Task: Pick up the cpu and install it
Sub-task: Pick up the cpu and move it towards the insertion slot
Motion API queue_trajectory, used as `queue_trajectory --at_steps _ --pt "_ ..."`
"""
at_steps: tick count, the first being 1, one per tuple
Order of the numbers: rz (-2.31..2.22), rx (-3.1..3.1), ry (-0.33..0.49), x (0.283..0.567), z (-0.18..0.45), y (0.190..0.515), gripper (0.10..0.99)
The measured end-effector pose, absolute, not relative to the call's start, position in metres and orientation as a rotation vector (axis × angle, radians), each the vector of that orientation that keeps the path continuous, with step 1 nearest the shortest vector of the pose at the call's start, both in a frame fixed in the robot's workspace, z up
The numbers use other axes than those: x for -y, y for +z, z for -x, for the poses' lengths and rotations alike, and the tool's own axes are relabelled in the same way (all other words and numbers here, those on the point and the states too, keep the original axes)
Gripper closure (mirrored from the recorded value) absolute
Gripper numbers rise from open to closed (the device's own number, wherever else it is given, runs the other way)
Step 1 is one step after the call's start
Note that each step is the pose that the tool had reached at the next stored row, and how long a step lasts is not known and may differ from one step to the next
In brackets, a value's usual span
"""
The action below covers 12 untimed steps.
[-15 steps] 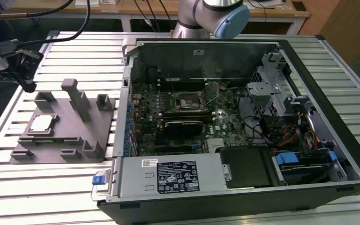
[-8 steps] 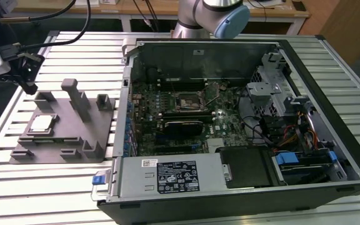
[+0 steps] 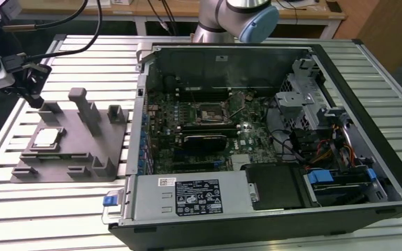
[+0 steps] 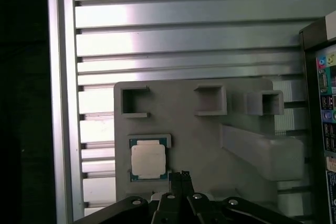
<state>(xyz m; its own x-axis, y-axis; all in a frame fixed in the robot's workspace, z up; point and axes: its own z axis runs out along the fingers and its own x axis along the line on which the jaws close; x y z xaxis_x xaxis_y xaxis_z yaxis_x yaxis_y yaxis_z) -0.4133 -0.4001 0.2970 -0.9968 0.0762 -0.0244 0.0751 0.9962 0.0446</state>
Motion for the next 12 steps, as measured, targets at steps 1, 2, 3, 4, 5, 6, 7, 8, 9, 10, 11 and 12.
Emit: queue_trajectory --at_steps 1,2,3,4,5,6,7,8,9,10,11,12 --pt "-0.118 -3.112 0.068 0.4 0.413 0.296 0.98" --pt "-0.118 -3.112 0.068 0.4 0.413 0.295 0.98" --pt "-0.118 -3.113 0.068 0.4 0.413 0.294 0.98" --pt "-0.118 -3.113 0.068 0.4 0.413 0.293 0.98" --pt "-0.118 -3.112 0.068 0.4 0.414 0.292 0.98" --pt "-0.118 -3.112 0.068 0.4 0.414 0.291 0.98" --pt "-0.118 -3.113 0.068 0.4 0.414 0.29 0.98" --pt "-0.118 -3.113 0.068 0.4 0.414 0.289 0.98" --pt "-0.118 -3.113 0.068 0.4 0.414 0.288 0.98" --pt "-0.118 -3.112 0.068 0.4 0.414 0.287 0.98" --pt "-0.118 -3.112 0.068 0.4 0.414 0.286 0.98" --pt "-0.118 -3.113 0.068 0.4 0.414 0.285 0.98"
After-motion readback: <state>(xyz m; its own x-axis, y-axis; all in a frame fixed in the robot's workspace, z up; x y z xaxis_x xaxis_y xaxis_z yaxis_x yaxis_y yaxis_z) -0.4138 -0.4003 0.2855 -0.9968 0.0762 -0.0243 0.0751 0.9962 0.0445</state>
